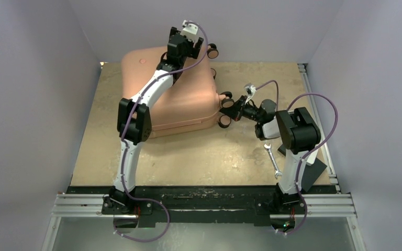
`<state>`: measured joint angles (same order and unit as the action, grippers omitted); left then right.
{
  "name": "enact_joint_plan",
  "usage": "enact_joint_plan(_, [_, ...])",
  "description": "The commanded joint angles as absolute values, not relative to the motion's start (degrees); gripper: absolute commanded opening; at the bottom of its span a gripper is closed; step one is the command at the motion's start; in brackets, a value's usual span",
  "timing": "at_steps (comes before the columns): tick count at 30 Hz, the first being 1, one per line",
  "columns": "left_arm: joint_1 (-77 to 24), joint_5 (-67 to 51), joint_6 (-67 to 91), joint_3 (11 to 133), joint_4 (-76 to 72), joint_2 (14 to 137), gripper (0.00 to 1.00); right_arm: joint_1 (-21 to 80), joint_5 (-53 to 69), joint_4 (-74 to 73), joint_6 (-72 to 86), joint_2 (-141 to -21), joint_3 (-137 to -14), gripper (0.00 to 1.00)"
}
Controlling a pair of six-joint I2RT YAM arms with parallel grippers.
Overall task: Pack the luggage
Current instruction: Zip the luggage at the center of the board.
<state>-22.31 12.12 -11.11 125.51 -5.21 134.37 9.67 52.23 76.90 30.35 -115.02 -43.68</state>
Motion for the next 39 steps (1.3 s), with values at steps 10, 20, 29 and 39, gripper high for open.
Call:
enact_joint_plan(10, [-29.67,-2.41,-18.43,120.13,11.33,125.69,0.86,7.12,47.86,72.13,26.59,-115.19,-47.51,0.00])
enact_joint_plan(20, [-42.46,27.54,-35.81,118.57,-2.51,129.79,0.88,7.12,47.71,76.20,27.98,-116.17,-46.44,0.00])
enact_joint_plan(29, [-43.44,41.15,-45.26,117.70,-13.71,132.45,0.88,7.12,48.58,78.00,28.04,-116.26,-45.42,0.00])
enact_joint_plan(39, [-43.55,28.59,-43.74,114.89,-1.14,127.26,0.78,7.05,48.68,78.29,28.21,-116.11,-45.45,0.00])
